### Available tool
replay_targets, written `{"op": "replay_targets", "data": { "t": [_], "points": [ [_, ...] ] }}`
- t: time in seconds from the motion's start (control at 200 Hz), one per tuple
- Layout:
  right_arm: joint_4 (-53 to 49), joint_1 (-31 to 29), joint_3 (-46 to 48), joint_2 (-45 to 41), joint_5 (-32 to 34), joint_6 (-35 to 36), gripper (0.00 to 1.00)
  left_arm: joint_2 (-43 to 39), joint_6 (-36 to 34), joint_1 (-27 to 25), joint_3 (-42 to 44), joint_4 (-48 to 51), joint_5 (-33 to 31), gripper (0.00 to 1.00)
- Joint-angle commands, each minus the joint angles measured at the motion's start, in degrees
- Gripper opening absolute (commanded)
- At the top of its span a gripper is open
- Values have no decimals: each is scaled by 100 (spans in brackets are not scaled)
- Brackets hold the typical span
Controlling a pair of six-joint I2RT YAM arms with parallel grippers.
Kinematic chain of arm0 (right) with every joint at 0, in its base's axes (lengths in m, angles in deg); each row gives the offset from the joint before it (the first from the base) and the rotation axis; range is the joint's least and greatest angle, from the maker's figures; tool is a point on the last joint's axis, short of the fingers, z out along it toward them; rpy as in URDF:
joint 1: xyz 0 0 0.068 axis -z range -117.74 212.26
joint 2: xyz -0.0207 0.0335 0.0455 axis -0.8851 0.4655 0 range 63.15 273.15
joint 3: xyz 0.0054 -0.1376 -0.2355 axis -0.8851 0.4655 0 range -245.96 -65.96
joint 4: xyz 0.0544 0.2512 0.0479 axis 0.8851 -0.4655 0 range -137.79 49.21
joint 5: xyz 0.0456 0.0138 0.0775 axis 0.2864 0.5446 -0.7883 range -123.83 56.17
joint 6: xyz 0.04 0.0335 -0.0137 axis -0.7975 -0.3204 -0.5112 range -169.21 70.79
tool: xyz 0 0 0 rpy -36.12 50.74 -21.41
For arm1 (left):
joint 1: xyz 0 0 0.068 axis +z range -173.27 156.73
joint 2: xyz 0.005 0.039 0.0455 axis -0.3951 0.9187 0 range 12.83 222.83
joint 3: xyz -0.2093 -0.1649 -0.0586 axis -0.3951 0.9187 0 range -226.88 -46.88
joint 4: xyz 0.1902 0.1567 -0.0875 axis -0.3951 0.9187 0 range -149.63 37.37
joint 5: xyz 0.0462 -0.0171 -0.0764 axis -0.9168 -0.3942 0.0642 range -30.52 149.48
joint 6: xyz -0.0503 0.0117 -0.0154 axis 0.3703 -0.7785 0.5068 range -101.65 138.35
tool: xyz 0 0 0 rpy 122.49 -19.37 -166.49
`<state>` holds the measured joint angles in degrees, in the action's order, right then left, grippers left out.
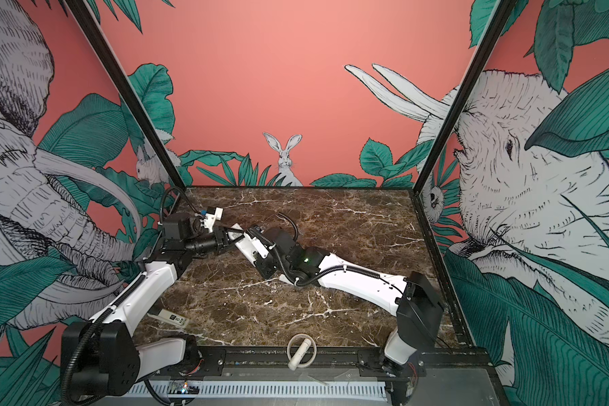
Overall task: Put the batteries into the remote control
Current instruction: 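Push the battery fully down beside the first battery with the right gripper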
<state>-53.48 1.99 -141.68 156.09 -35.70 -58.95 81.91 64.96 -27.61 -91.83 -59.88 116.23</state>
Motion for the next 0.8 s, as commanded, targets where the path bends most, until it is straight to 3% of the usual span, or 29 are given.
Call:
{"op": "replay_targets", "data": {
  "t": [0.0,0.54,0.795],
  "points": [
    [-748,-146,93,441,-235,120,0,-343,385,-84,-425,-399,671,0],
    [-1170,-254,-149,936,-472,253,0,-349,414,-75,-864,-340,686,0],
    [-1219,-242,-123,707,-176,216,0,-296,223,-75,-808,-201,636,0]
  ]
}}
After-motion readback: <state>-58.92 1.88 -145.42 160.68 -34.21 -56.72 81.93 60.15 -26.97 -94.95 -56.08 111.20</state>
